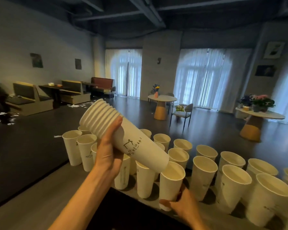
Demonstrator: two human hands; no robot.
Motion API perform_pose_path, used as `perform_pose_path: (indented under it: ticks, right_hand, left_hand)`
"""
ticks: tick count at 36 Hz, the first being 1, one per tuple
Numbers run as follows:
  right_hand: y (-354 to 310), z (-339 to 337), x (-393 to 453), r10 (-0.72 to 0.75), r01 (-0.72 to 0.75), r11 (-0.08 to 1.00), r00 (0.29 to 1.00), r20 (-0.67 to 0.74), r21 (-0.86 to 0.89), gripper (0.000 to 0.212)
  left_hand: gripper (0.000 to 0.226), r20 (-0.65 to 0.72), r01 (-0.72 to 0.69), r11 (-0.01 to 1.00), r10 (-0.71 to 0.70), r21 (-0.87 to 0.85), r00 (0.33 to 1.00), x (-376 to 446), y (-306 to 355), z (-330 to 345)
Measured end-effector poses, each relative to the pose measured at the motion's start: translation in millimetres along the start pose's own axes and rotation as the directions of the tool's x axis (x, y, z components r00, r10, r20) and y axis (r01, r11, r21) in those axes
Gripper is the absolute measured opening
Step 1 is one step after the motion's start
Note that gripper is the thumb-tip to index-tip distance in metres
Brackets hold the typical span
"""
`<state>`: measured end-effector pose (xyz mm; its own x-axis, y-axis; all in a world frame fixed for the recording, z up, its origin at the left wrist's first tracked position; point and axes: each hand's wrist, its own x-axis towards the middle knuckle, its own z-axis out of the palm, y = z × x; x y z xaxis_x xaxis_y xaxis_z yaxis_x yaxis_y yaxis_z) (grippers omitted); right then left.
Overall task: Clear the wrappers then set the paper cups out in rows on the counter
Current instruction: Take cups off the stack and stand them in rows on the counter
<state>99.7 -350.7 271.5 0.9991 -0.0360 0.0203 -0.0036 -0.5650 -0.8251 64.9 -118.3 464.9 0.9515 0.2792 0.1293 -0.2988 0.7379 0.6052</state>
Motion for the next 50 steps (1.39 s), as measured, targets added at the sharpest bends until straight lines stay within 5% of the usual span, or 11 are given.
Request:
perform_pose_path:
  ticks: [3, 6, 10, 12, 16, 19, 26, 36, 41, 46, 50]
  right_hand:
    - [-4, -4, 8, 0.121, -0.127, 0.990, 0.988, 0.096, 0.065, 0.081]
    - [-4, -12, 9, 0.191, -0.193, 0.981, 0.964, 0.186, -0.007, 0.101]
    - [1, -30, -22, 0.137, -0.139, 0.989, 0.990, -0.038, -0.054, 0.043]
    - [-6, -44, -41, 0.167, -0.156, 0.984, 0.978, -0.124, 0.091, 0.012]
    - [-40, -73, -84, 0.212, -0.199, 0.744, 0.976, 0.057, 0.637, 0.048]
    - [-49, -90, -117, 0.091, -0.276, 0.569, 0.957, 0.274, 0.775, 0.077]
    - [-41, -93, -138, 0.036, -0.192, 0.806, 0.960, 0.277, 0.560, 0.079]
    - [-33, -69, -114, 0.070, -0.090, 0.991, 0.979, -0.190, -0.100, 0.089]
    - [-14, -60, -85, 0.137, -0.111, 0.989, 0.945, -0.296, 0.102, 0.090]
    - [12, -51, -60, 0.190, -0.138, 0.971, 0.943, -0.273, 0.197, 0.102]
    - [25, -49, -47, 0.203, -0.147, 0.961, 0.950, -0.236, 0.233, 0.100]
  left_hand:
    - [0.015, 0.087, 0.083, 0.996, -0.086, 0.034, 0.993, -11, -3, -3]
    - [0.014, 0.129, 0.190, 0.978, -0.200, 0.087, 0.971, -19, -11, -5]
    - [0.067, 0.260, 0.249, 0.944, -0.302, 0.217, 0.917, -17, -36, -11]
    - [0.070, 0.310, 0.300, 0.913, -0.380, 0.276, 0.872, -20, -53, -8]
    - [0.066, 0.364, 0.400, 0.870, -0.486, 0.288, 0.795, -32, -88, -1]
    - [0.084, 0.403, 0.431, 0.848, -0.527, 0.309, 0.748, -43, -108, 3]
    - [0.073, 0.400, 0.353, 0.870, -0.476, 0.345, 0.783, -54, -125, -7]
    - [0.095, 0.263, 0.199, 0.927, -0.288, 0.318, 0.921, -28, -108, -20]
    - [0.092, 0.225, 0.262, 0.953, -0.291, 0.152, 0.930, -6, -83, -13]
    - [0.109, 0.162, 0.150, 0.984, -0.164, 0.095, 0.973, 2, -62, -10]
    - [0.094, 0.186, 0.098, 0.989, -0.118, 0.114, 0.975, -1, -57, -12]
